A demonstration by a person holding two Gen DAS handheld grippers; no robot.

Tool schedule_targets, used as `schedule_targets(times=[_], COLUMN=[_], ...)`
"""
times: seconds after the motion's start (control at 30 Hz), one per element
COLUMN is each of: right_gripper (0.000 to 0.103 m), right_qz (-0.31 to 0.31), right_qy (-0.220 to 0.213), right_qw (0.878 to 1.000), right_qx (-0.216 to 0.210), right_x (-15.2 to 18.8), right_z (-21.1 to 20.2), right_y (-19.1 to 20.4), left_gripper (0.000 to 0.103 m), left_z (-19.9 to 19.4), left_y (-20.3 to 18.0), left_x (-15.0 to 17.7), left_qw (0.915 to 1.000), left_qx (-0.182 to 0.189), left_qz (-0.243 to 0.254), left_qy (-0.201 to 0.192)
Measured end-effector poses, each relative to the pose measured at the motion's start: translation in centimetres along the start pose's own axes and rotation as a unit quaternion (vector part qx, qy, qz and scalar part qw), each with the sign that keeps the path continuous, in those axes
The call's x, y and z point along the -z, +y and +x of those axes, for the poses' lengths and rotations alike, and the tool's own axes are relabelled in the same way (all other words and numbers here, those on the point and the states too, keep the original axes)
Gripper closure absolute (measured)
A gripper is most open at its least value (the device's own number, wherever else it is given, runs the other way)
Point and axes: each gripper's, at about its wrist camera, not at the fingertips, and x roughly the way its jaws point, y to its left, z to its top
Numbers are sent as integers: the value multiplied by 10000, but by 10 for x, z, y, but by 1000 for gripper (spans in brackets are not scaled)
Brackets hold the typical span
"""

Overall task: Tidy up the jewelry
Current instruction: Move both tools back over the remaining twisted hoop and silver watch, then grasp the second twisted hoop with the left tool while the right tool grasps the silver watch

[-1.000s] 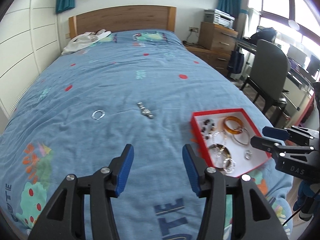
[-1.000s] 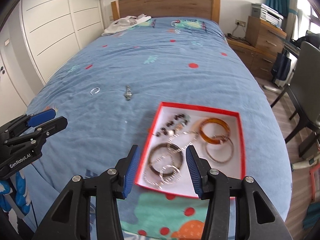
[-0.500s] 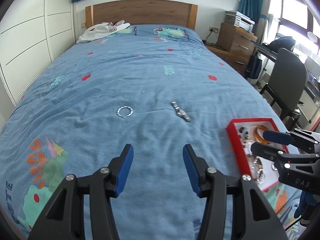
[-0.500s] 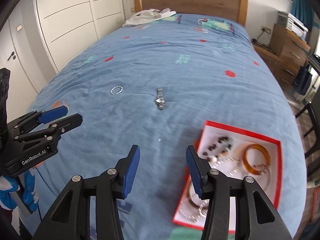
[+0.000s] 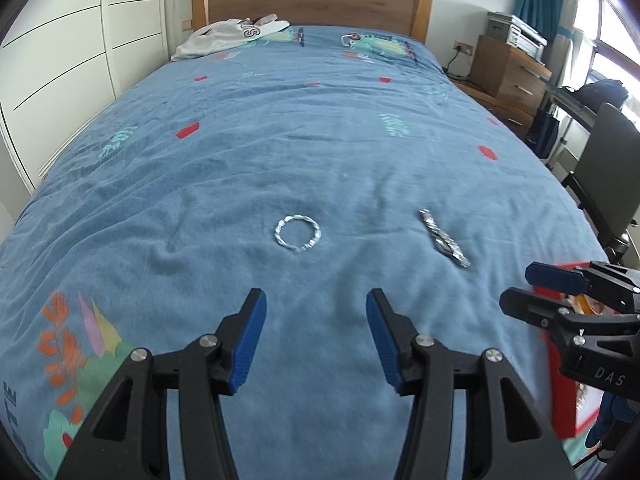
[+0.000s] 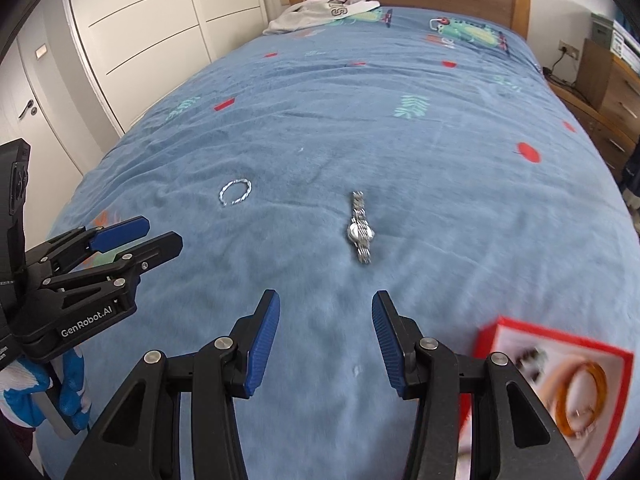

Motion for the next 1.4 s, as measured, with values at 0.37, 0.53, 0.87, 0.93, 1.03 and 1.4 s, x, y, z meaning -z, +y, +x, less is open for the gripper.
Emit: schedule_targets(times=[0.37,0.53,0.87,0.93,1.03,1.4], right_gripper=[49,49,48,48,48,53], right_qz=[92,150,193,181,162,175], right_qy=[11,56,126,139,159,259], right_qw=[9999,9998,9997,9996,9996,9994], right_qx=[-70,-86,-128,-145,-155,-130], right_x=[-30,-35,-39,-40,-42,-44], right_z=[46,62,83,87,91,105], right_y=[-14,-23,-35,-35,-36,-33], left_gripper=[47,47,47,47,47,48], left_z=[49,63,82,87,94,109], left_y=[20,27,31,30,28,24], left_x=[-14,-15,-21,-24,-27,-34], left_qw=[9998,9996,9992,9991,9992,9993], left_qx=[-33,17,192,226,202,114], left_qz=[-155,-223,-286,-301,-259,-239], left_qy=[131,154,201,219,239,260])
